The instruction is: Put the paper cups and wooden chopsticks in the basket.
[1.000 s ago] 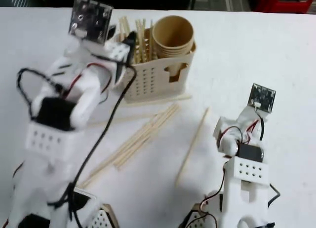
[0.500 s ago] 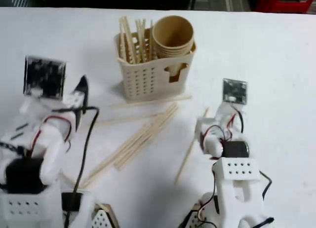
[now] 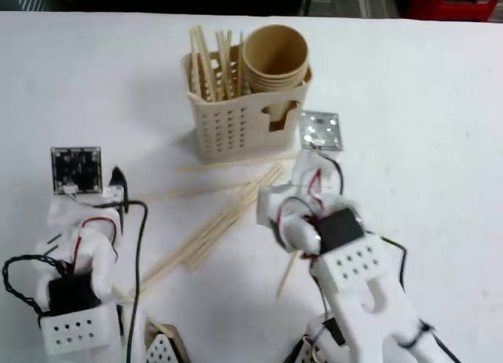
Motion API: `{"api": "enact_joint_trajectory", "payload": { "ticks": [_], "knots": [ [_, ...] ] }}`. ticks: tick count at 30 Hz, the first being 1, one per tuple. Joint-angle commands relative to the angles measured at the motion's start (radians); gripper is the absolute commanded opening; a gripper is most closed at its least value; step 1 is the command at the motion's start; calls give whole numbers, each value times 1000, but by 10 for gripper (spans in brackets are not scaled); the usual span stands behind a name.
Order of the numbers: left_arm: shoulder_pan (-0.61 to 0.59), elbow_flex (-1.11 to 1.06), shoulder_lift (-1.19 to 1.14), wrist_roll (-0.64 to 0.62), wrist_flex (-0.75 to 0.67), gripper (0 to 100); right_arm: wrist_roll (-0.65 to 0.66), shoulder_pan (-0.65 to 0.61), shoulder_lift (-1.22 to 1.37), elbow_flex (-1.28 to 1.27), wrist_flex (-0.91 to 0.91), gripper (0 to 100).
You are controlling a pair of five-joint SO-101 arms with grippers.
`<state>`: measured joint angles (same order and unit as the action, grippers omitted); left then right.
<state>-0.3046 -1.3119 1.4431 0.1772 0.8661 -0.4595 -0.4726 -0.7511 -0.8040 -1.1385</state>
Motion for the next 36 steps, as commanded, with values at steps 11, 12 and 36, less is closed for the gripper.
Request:
{"api": "enact_joint_trajectory", "payload": {
  "ticks": [11,12,36],
  "knots": [
    [-12,-198,105,11,-86,161,-290,-35,556,186,216,103],
    [-12,-204,111,17,-83,161,-307,-31,587,204,214,103],
    [-12,-233,165,84,-58,158,-322,139,862,296,302,84]
  ]
}}
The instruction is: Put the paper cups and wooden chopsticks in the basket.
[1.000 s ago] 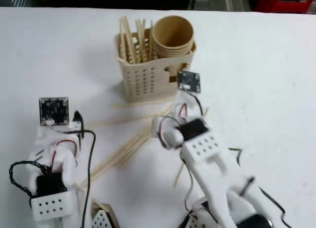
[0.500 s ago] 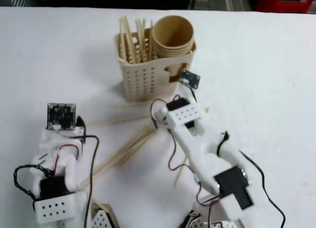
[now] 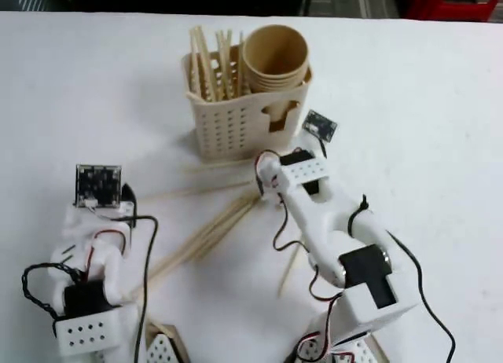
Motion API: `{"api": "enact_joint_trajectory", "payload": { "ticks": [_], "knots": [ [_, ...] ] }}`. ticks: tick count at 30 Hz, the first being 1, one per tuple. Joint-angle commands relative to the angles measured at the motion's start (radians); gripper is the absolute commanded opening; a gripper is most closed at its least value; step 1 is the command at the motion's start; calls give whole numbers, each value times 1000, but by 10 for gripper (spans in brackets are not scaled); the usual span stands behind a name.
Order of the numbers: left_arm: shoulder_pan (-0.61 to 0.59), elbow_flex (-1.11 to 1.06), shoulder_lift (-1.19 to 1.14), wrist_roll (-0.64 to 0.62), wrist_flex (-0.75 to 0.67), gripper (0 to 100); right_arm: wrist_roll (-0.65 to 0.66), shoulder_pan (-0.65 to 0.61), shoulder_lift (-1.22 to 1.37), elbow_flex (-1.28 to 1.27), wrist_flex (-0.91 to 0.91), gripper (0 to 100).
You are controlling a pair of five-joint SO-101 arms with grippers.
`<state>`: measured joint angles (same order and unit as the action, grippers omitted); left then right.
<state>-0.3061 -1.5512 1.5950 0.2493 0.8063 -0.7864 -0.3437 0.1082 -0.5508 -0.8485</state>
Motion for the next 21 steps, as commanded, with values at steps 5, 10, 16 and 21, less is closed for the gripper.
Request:
{"api": "enact_joint_trajectory", "payload": {
  "ticks": [5,10,16,21],
  "knots": [
    [-10,5,13,12,2,158,6,8,-50,43,-30,122],
    [-10,5,13,12,2,158,0,-16,-140,38,-53,156],
    [-10,5,13,12,2,158,-3,-91,-142,35,10,177],
    [-10,-5,13,12,2,158,-43,-104,-116,37,56,176]
  ]
}}
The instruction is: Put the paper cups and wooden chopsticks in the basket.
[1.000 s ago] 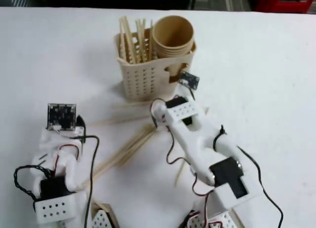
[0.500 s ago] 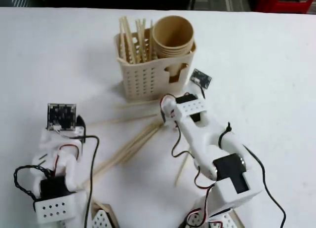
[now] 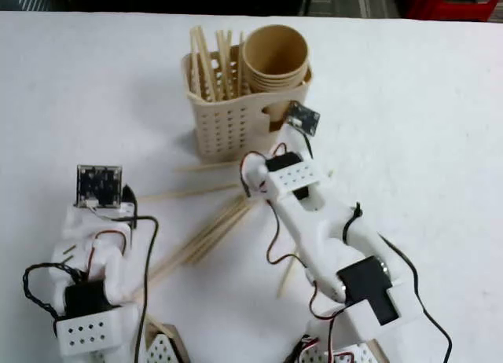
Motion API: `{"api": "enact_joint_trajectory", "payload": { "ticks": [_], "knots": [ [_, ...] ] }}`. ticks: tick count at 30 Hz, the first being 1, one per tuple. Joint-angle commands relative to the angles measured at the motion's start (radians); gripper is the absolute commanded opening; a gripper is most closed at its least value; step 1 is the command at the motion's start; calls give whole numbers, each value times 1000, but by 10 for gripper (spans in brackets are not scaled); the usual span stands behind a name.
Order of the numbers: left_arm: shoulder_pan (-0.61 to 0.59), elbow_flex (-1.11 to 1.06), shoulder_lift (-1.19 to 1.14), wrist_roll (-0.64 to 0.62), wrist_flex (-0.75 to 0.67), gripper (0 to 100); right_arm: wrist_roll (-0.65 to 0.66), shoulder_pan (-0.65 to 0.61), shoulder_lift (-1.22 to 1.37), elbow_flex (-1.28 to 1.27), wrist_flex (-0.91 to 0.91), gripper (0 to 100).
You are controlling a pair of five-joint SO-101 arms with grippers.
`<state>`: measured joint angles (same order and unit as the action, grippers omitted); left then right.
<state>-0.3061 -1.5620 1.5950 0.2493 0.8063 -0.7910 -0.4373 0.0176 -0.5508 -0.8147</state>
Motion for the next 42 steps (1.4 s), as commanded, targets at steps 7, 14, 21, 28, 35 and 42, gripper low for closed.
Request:
{"api": "enact_joint_trajectory", "payload": {
  "ticks": [7,14,21,28,35,42],
  "knots": [
    [-10,6,13,14,2,158,-69,4,156,43,88,173],
    [-10,5,13,14,2,158,-69,97,165,43,41,172],
    [-10,5,13,14,2,158,-63,170,173,43,-8,29],
    [-10,3,13,14,2,158,-61,159,160,48,-8,52],
    [-10,3,13,14,2,158,-63,150,136,74,-16,60],
    [-10,3,13,14,0,158,-60,133,5,75,-163,18]
  ]
}}
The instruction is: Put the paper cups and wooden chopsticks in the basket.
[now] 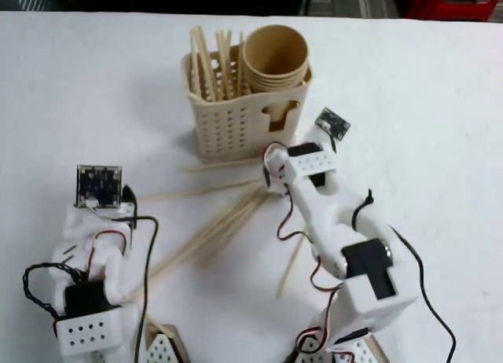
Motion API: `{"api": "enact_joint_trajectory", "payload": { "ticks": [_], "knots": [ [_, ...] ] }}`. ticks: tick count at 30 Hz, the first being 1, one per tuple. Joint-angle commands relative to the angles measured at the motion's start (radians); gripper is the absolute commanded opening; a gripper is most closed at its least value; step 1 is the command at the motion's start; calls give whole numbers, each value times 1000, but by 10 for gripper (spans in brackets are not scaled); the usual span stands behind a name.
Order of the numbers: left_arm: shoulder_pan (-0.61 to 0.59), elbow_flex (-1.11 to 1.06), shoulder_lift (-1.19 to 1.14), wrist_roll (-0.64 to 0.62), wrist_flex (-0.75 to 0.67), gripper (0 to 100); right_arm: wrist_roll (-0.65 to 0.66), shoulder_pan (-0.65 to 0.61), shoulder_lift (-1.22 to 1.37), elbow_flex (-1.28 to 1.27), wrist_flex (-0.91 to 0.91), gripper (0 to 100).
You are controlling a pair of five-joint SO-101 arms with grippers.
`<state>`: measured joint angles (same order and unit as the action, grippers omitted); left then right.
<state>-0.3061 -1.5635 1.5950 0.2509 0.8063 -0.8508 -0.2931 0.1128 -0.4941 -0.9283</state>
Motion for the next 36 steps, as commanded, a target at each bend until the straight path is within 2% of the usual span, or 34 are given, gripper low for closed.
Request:
{"api": "enact_joint_trajectory", "payload": {
  "ticks": [1,7,14,16,21,23,33,36],
  "knots": [
    [-10,5,13,12,0,158,0,-18,-111,17,-73,18],
    [-10,5,13,12,0,159,0,-108,-203,14,-199,18],
    [-10,3,13,12,2,161,0,-257,-234,14,-263,21],
    [-10,3,13,12,2,161,-2,-303,-217,14,-260,60],
    [-10,3,13,12,2,161,-9,-406,-157,34,-234,245],
    [-10,3,13,12,2,161,-11,-435,-130,57,-228,272],
    [-10,3,13,12,2,161,-58,-443,81,247,-231,272],
    [-10,3,13,12,2,161,-60,-410,151,279,-232,272]
  ]
}}
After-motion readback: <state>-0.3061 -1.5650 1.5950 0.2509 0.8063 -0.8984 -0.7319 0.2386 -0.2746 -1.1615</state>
